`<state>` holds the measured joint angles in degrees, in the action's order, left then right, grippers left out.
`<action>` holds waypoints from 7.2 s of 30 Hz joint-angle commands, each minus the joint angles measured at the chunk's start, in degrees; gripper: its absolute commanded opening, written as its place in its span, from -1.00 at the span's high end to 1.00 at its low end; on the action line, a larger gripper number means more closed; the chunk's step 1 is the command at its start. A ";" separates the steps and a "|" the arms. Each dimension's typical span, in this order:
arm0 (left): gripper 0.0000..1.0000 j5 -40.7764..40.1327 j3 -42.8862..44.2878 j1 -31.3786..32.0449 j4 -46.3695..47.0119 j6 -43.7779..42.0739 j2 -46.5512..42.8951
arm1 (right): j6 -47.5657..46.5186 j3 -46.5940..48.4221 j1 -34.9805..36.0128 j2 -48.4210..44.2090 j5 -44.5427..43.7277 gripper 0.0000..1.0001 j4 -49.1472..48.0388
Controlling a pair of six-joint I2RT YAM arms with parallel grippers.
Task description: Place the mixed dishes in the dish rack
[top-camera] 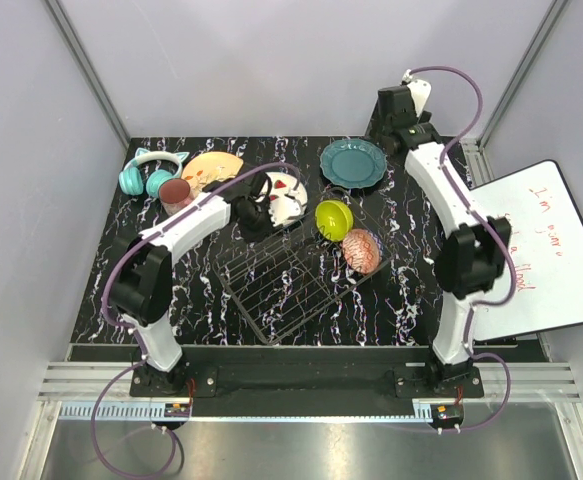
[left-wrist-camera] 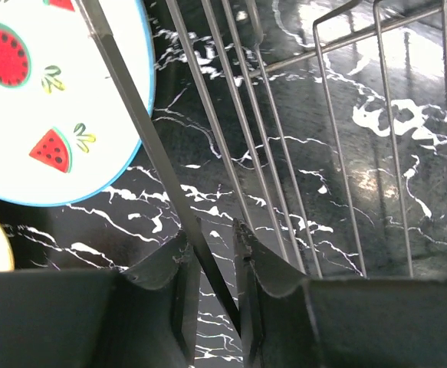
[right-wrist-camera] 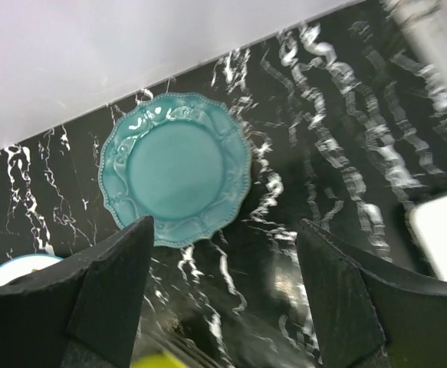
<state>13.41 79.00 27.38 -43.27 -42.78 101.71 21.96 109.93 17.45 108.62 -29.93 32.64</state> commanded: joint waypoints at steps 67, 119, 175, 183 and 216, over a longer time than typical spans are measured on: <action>0.39 -10.42 14.95 7.78 -2.44 -18.31 6.92 | 30.35 -6.92 -18.07 31.32 58.32 1.00 -25.09; 0.10 4.61 22.25 -10.15 -6.57 15.71 -1.51 | -44.10 -33.90 2.05 -36.89 33.19 1.00 -23.15; 0.15 3.73 16.36 -10.15 -5.16 17.56 0.59 | -70.38 -46.74 32.21 -49.03 13.85 1.00 -15.86; 0.15 3.82 15.66 -10.06 -4.90 17.65 0.24 | -70.82 -47.35 32.21 -47.36 13.85 1.00 -15.94; 0.17 4.87 9.42 -11.91 -1.12 14.40 -1.87 | -67.57 -47.62 32.21 -33.12 13.06 0.99 -18.14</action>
<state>16.36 88.75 16.14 -46.54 -27.16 102.78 -46.65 60.10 49.71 75.31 -13.47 19.84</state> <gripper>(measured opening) 0.419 0.058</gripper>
